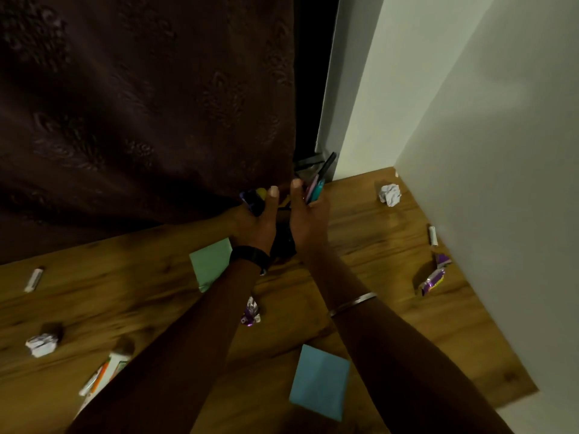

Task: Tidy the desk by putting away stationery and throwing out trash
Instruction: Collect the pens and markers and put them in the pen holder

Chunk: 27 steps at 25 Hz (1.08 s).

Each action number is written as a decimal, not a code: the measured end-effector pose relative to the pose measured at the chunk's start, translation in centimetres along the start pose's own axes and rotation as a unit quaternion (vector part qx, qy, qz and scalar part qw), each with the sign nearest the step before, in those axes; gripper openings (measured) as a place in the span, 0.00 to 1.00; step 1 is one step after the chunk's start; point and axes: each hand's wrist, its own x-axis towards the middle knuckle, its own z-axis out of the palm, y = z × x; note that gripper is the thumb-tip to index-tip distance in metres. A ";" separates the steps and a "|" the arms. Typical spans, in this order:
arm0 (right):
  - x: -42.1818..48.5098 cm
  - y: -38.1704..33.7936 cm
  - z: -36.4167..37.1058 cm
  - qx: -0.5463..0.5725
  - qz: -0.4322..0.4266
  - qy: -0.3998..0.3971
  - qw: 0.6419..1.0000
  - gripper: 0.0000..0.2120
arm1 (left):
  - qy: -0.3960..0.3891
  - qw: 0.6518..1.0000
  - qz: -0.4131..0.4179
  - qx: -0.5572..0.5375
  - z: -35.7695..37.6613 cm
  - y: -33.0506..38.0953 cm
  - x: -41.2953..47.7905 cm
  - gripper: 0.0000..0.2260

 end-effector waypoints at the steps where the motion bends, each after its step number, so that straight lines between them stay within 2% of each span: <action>1: 0.0 0.0 0.0 0.006 -0.002 0.001 1.000 0.31 | 0.003 1.000 0.016 0.010 0.2 -0.2 -0.4 0.13; 3: -0.1 -0.2 -0.1 0.010 -0.016 -0.005 1.000 0.29 | 0.016 0.998 0.047 0.035 0.8 -0.2 -1.3 0.02; 5: 0.0 0.2 -0.3 -0.001 -0.006 -0.016 1.000 0.28 | 0.024 0.995 0.075 0.063 1.2 0.1 -2.0 0.07; 6: 0.0 0.7 -0.4 -0.013 0.005 -0.022 1.000 0.27 | 0.018 0.994 0.083 0.069 1.1 -0.4 -2.0 0.06; 9: -0.5 1.8 -1.2 -0.038 0.017 -0.031 0.999 0.25 | -0.014 0.997 0.046 0.062 0.8 -1.6 -1.5 0.06; 12: -1.2 2.2 -1.6 -0.012 0.022 -0.041 0.999 0.12 | -0.026 0.999 0.016 0.037 1.3 -1.5 -2.3 0.13; 13: -1.5 1.9 -1.7 0.004 0.017 -0.032 0.999 0.10 | -0.024 0.999 0.007 0.024 1.7 -1.1 -2.6 0.15; 16: -1.4 0.6 -2.4 0.065 0.016 0.000 0.998 0.19 | -0.023 0.999 0.011 -0.027 3.6 0.2 -3.2 0.18; 19: 0.8 -1.6 -4.8 0.101 -0.026 0.014 0.994 0.26 | -0.059 0.995 -0.009 -0.086 6.8 0.9 -2.5 0.28; 21: 3.4 -3.0 -7.1 0.148 -0.050 0.007 0.988 0.29 | -0.097 0.989 -0.042 -0.104 9.6 1.8 -1.7 0.31; 23: 6.0 -4.0 -9.2 0.196 -0.039 -0.001 0.980 0.31 | -0.138 0.981 -0.074 -0.111 12.6 2.3 -0.9 0.34; 25: 8.0 -4.4 -11.1 0.188 -0.016 0.020 0.982 0.31 | -0.168 0.973 -0.097 -0.122 15.4 1.9 -0.1 0.36; 27: 9.3 -4.1 -12.5 0.181 0.003 0.042 0.983 0.30 | -0.188 0.968 -0.120 -0.115 17.6 0.2 0.8 0.34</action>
